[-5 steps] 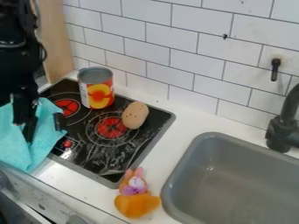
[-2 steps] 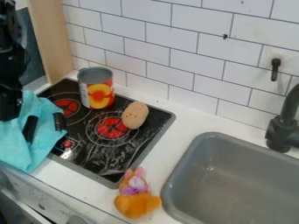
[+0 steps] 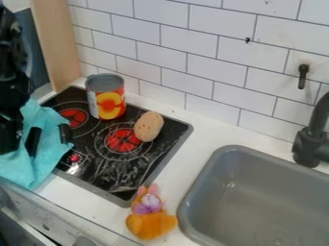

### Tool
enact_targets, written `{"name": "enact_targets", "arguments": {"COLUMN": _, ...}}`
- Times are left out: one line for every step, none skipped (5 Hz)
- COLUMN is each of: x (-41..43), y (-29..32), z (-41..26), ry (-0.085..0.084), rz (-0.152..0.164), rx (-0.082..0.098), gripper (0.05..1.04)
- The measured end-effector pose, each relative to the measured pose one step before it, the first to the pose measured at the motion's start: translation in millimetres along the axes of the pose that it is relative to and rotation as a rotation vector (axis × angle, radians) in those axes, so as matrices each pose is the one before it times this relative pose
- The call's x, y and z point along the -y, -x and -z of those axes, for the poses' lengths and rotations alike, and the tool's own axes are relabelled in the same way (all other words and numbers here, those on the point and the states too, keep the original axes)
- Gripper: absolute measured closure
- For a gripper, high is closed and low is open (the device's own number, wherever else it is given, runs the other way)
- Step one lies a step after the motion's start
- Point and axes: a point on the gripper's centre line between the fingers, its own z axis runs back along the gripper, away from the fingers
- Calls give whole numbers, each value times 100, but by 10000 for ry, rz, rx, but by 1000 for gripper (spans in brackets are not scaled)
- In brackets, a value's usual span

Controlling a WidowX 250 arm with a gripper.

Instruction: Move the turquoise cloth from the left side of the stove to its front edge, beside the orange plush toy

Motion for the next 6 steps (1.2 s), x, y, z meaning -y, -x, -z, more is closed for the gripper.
{"name": "enact_targets", "arguments": {"x": 753, "y": -329, "z": 1374, "ry": 284, "rz": 246, "rx": 100, "gripper": 83}}
{"name": "enact_targets", "arguments": {"x": 356, "y": -209, "z": 541, "ry": 102, "rz": 71, "rx": 94, "gripper": 82}}
{"name": "enact_targets", "arguments": {"x": 2943, "y": -1078, "z": -445, "ry": 320, "rz": 526, "rx": 297, "gripper": 82}}
{"name": "enact_targets", "arguments": {"x": 4773, "y": -1244, "z": -944, "ry": 1051, "rz": 518, "rx": 481, "gripper": 82}}
{"name": "enact_targets", "arguments": {"x": 4168, "y": -676, "z": 33, "ry": 729, "rz": 632, "rx": 330, "gripper": 82}}
{"name": "enact_targets", "arguments": {"x": 4140, "y": -523, "z": 834, "ry": 254, "rz": 873, "rx": -101, "gripper": 82}}
